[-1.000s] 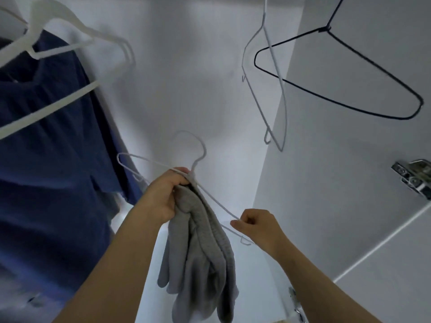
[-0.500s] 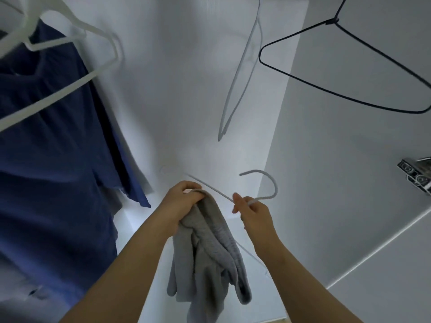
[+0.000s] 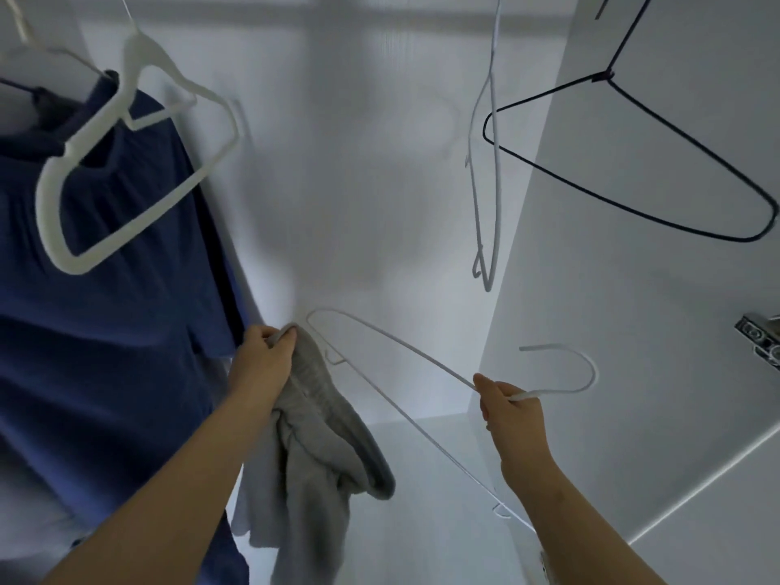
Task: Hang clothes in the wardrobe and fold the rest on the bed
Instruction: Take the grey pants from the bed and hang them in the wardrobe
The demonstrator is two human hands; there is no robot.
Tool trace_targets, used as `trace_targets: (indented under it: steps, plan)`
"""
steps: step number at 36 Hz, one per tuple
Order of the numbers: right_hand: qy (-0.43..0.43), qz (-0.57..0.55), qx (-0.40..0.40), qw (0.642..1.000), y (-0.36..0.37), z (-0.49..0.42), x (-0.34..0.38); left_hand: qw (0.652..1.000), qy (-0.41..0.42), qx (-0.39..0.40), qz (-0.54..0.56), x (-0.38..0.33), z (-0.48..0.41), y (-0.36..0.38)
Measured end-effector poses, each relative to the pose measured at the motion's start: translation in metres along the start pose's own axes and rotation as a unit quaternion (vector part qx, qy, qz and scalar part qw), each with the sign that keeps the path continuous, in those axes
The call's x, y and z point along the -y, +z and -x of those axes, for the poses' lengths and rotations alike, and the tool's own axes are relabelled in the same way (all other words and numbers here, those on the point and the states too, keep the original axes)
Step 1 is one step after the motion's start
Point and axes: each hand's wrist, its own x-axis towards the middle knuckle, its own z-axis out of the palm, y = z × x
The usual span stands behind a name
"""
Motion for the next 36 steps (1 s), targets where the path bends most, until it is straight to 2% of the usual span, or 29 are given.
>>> trace_targets:
  steps: [8,14,18,22,28,36]
  plan:
    - [-0.002,0.052,0.047,0.998,0.003,0.003,0.001,0.997,0.055,-0.024,-0.051,0.001,-0.01,-0.016]
    - [-0.005,0.072,0.043,0.996,0.012,0.004,0.002,0.971,0.189,0.042,-0.143,-0.003,0.001,-0.009]
    - [-0.017,0.076,0.022,0.997,0.01,0.001,0.005,0.95,0.237,0.101,-0.175,-0.007,0.005,-0.009]
    - [-0.054,0.103,-0.006,0.993,0.004,-0.005,0.01,0.944,0.247,0.139,-0.168,-0.011,0.004,-0.012]
    - [-0.1,0.141,-0.038,0.984,-0.01,-0.007,0.014,0.944,0.246,0.139,-0.168,-0.013,0.001,-0.015]
    - [-0.084,0.135,-0.039,0.986,-0.007,-0.005,0.012,0.95,0.24,0.15,-0.132,-0.017,0.008,0.002]
